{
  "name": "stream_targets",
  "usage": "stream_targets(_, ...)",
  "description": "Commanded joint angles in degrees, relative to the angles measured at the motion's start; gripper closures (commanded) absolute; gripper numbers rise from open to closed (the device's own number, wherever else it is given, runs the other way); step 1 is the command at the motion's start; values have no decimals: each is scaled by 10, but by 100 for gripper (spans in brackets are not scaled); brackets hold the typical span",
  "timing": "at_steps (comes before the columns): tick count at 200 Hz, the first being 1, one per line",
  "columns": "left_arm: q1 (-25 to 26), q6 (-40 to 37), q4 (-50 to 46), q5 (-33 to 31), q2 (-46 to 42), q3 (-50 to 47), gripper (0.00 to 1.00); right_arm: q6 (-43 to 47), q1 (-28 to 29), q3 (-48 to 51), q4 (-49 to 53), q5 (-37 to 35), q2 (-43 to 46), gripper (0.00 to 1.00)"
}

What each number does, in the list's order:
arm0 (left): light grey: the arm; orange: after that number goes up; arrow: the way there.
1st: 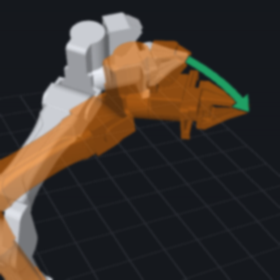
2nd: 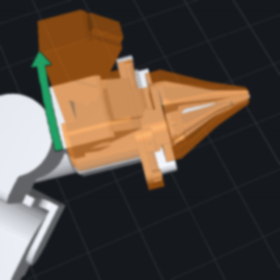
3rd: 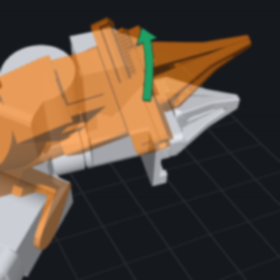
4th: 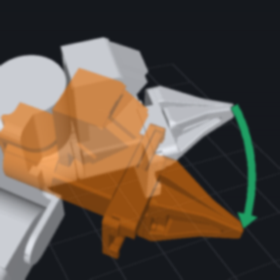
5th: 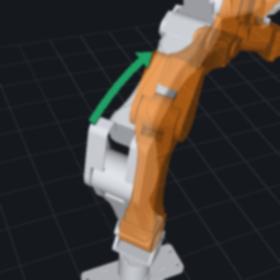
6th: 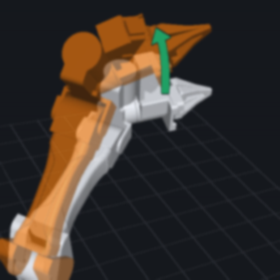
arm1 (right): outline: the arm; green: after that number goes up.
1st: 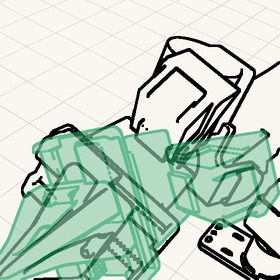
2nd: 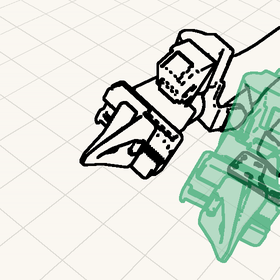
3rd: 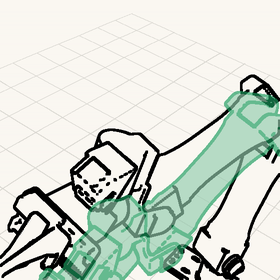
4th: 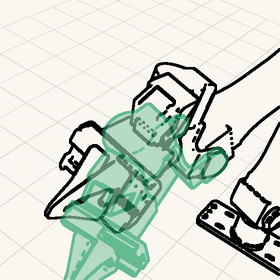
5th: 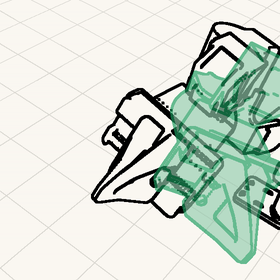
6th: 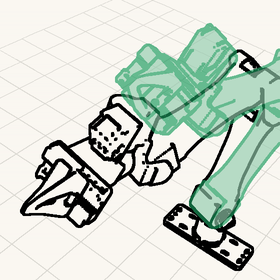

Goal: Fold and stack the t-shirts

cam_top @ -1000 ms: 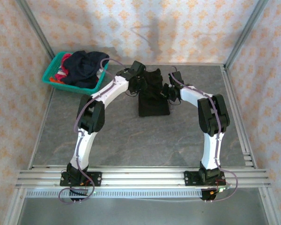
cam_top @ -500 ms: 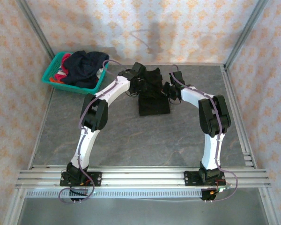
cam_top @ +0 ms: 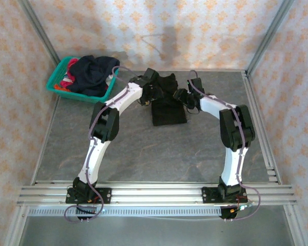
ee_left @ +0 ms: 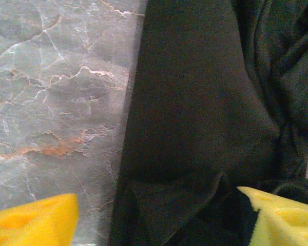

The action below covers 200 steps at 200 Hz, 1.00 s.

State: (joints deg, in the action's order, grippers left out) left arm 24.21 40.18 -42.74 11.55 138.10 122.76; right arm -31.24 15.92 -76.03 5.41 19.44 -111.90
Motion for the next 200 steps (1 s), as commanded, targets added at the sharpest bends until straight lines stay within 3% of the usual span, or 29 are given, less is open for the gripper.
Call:
stream_targets(1, -5, -4, -11, -22, -57, -10, 7, 32, 3, 35, -19, -32, 71, 36)
stream_targets(35, -3, -4, 17, -49, -128, -80, 6, 63, 41, 58, -5, -29, 82, 44)
stream_targets(60, -7, 0, 73, -83, -211, -187, 4, 49, 73, 45, -20, -6, 52, 45)
stream_targets(87, -10, -22, 66, -100, -270, -239, 0, 33, 91, 12, -35, 21, 1, 49)
stream_targets(117, -10, -21, 77, -93, -314, -296, 0, 36, 80, -46, -12, 13, -54, 55)
stream_targets(157, -4, 3, 111, -66, -324, -360, 0, 52, 37, -142, 25, 15, -117, 55)
stream_targets(200, 19, 11, 123, -57, -309, -366, 0, 77, 11, -255, 76, 22, -177, 52)
